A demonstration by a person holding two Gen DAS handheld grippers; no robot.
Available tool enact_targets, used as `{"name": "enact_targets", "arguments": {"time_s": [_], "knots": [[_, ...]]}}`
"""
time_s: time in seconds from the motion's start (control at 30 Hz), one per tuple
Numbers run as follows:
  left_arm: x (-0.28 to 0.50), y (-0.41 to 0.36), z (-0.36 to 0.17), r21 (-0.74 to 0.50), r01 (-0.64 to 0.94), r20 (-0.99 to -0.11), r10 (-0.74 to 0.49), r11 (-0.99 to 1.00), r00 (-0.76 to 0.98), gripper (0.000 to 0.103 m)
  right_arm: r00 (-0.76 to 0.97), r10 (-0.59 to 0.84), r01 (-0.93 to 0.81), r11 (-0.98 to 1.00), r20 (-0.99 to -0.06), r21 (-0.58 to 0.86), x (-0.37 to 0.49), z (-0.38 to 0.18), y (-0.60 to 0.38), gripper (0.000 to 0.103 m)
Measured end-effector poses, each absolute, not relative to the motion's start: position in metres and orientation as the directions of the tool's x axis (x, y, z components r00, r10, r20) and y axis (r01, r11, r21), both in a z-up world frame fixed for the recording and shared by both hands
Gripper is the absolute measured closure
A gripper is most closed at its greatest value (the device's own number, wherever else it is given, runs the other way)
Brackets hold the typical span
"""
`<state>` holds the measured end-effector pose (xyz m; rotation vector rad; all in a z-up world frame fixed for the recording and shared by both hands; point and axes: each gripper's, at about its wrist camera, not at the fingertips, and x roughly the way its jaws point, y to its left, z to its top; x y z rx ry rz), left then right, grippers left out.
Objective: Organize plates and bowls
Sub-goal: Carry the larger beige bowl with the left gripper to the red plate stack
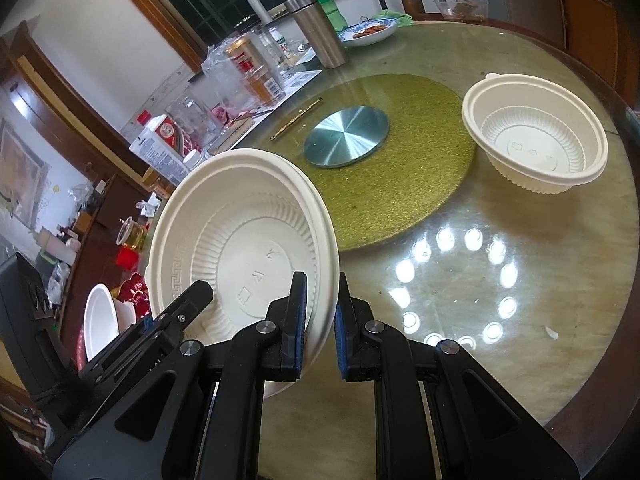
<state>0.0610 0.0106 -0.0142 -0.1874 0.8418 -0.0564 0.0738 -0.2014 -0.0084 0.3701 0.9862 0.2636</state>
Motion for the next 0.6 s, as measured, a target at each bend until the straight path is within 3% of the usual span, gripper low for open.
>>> {"name": "enact_targets", "arguments": {"time_s": [0.6], "knots": [[0.048,0.024,-0.008,-0.193,-0.043,-0.722,-0.112,0.980,0.683,0.086,0.554,0.345,-0.101,0.931,-0.758,0.350,0.066,0.003,-0.178,0.091]]}}
